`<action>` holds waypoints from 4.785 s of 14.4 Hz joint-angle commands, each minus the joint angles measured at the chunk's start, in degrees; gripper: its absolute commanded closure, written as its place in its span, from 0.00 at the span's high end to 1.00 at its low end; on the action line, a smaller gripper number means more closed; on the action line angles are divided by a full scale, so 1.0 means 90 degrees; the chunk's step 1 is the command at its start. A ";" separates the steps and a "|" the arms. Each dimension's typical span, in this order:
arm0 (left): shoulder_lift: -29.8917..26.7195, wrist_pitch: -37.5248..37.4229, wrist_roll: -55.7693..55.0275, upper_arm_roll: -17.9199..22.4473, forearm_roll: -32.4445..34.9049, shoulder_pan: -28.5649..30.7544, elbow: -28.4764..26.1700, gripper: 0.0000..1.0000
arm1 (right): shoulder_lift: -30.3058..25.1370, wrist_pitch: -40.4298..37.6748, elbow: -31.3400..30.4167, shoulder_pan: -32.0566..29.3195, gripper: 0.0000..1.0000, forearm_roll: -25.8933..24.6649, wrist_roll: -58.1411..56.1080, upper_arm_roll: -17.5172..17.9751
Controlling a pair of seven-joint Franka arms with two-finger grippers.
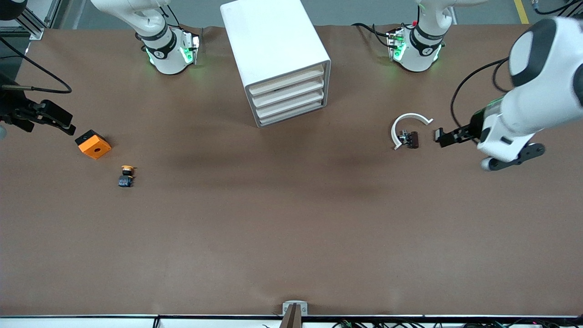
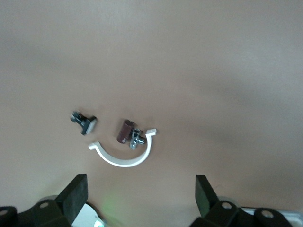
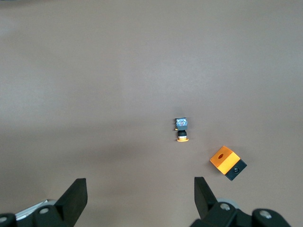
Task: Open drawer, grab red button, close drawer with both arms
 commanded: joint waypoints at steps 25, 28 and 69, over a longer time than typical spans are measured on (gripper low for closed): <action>0.2912 -0.0209 -0.8070 -0.0071 -0.2226 -0.1418 0.1323 1.00 | 0.0938 0.0431 0.0126 0.2458 1.00 -0.0195 0.5457 0.0025; 0.2892 -0.0404 -0.8070 -0.0080 -0.2226 -0.1379 0.1333 1.00 | 0.0977 0.0450 0.0117 0.2878 1.00 -0.0127 0.6220 0.0025; 0.3801 -0.0337 -0.9837 -0.0041 -0.5312 -0.3400 0.0415 0.09 | 0.1847 0.0763 0.0400 0.4295 1.00 0.0801 0.8897 0.0035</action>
